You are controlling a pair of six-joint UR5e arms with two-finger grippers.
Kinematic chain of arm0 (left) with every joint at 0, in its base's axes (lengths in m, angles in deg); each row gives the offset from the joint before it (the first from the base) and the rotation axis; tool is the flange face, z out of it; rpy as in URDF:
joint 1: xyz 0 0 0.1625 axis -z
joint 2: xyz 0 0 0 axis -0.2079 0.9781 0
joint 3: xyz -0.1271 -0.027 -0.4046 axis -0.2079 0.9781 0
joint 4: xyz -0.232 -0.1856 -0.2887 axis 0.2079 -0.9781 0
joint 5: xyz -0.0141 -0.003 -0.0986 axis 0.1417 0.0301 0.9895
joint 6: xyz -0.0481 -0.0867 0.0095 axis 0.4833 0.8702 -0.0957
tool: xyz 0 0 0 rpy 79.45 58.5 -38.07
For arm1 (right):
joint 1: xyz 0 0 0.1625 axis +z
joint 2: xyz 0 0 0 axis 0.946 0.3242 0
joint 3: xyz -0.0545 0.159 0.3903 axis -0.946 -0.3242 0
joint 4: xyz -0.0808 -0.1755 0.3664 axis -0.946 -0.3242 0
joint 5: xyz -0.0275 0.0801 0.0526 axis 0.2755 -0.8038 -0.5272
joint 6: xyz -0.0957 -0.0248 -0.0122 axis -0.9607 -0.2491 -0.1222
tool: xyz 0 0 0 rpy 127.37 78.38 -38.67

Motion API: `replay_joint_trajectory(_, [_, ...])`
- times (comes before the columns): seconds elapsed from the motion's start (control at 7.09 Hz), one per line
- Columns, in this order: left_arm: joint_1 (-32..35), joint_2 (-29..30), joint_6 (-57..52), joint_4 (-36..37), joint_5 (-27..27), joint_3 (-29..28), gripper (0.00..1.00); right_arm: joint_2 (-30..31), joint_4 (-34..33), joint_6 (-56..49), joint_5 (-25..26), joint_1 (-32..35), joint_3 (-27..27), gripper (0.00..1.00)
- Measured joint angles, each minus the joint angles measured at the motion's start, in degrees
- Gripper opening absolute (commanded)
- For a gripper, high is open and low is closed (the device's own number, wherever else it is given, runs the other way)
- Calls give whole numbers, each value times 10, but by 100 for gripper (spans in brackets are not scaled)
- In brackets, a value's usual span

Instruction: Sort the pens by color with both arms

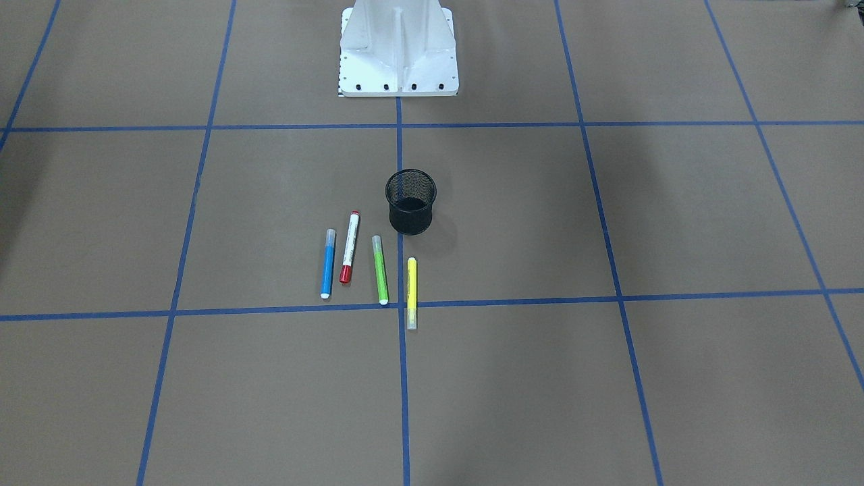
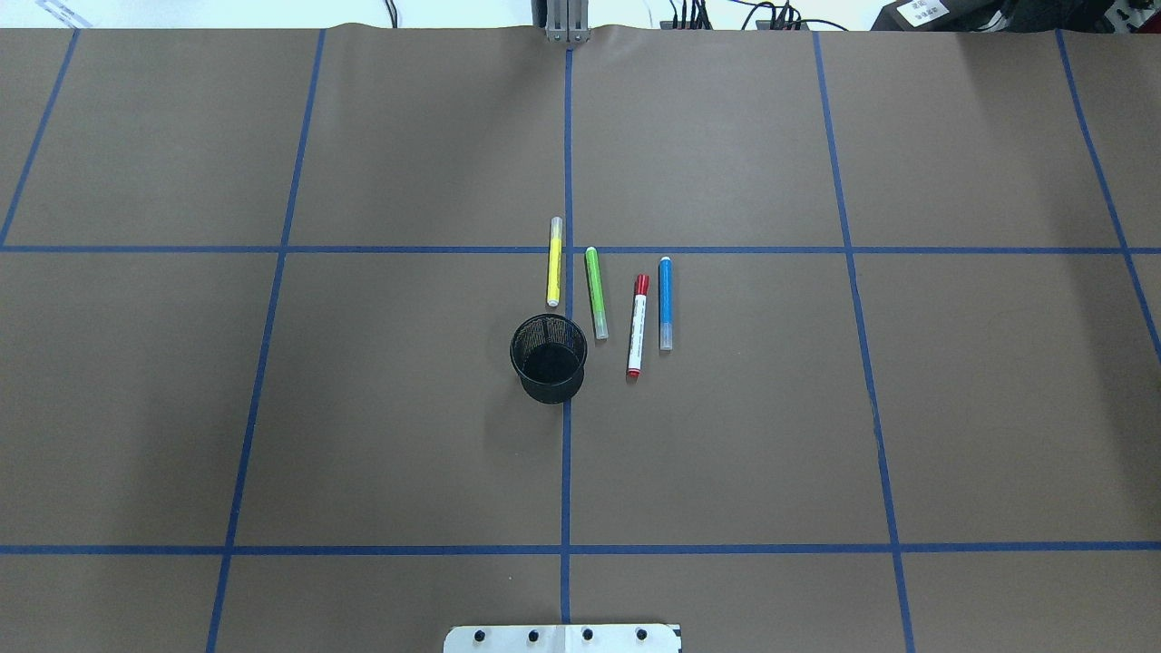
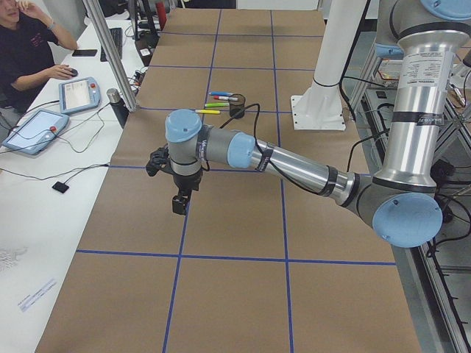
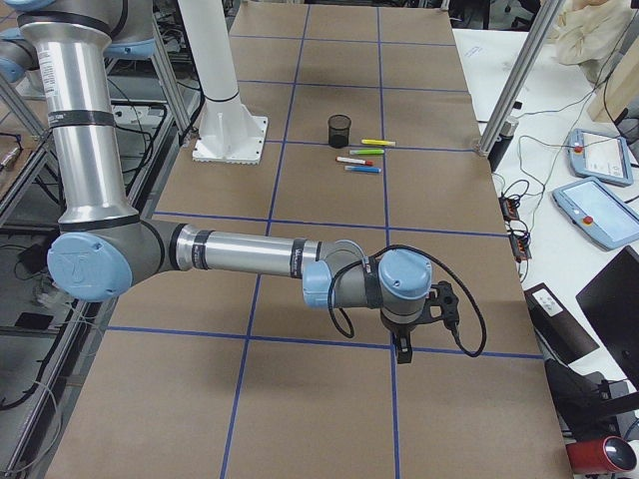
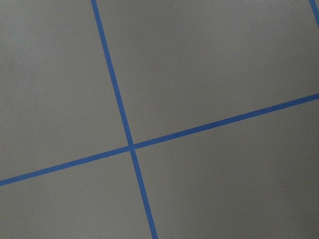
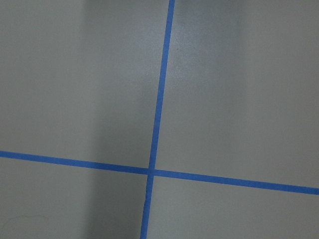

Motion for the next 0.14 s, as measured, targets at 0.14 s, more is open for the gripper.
replay_joint_trajectory(0.14, [0,0,0,0,0,0,99,2,0,0,0,0,1,99])
